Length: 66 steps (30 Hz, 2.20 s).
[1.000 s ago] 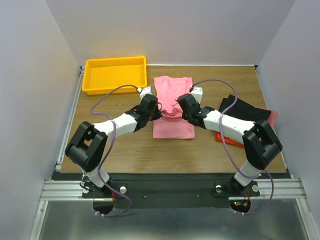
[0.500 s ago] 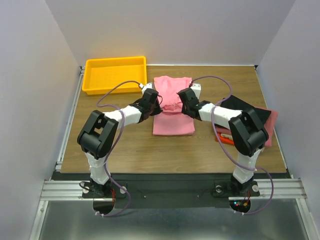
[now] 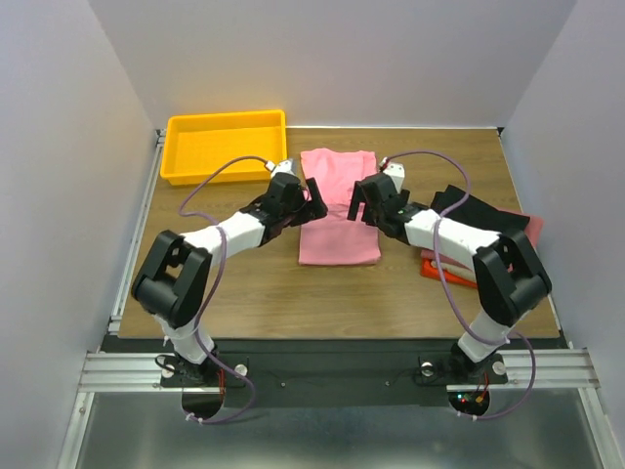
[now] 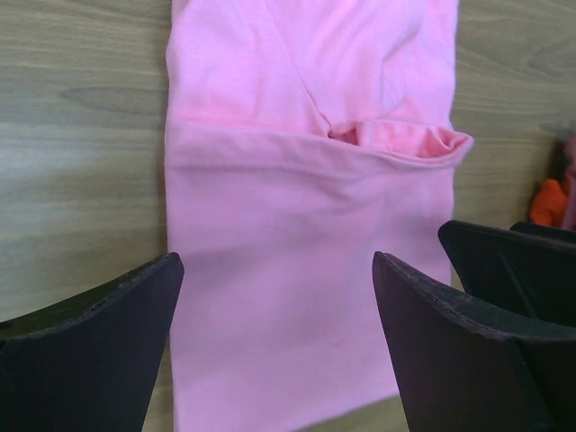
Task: Fold and stack the t-shirts
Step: Fold the tshirt
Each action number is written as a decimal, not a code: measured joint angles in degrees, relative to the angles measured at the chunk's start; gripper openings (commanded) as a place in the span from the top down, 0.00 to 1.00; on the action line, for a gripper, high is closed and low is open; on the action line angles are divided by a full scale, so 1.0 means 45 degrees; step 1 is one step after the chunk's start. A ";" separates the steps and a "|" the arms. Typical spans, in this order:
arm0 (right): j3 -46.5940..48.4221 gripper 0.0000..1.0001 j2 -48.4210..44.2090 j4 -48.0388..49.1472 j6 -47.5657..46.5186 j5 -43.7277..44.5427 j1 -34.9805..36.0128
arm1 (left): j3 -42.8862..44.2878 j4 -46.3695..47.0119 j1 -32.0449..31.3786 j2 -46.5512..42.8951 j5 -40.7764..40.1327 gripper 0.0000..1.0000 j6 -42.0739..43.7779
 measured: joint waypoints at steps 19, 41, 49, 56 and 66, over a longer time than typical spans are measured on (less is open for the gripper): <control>-0.4750 0.11 -0.3303 0.0029 0.1865 -0.2924 0.0000 | -0.5897 0.0588 -0.0131 -0.4216 0.0937 0.24 -0.1054; -0.6096 0.95 -0.3653 0.0418 0.3254 -0.3725 -0.0015 | -0.6397 0.2477 -0.0976 -0.2671 0.1569 1.00 -0.1559; -0.7878 0.96 -0.6416 -0.0539 0.3293 -0.4945 0.0345 | -0.8587 0.3070 -0.2885 -0.4697 0.1137 1.00 -0.2613; -0.8971 0.97 -0.9010 -0.2501 0.4469 -0.5187 0.2550 | -1.0001 0.1540 -0.5357 -0.8340 0.0903 1.00 -0.4201; -0.7451 1.00 -0.9253 -0.3682 0.4585 -0.3905 0.3041 | -0.9282 -0.0559 -0.5736 -1.0520 -0.0627 1.00 -0.4522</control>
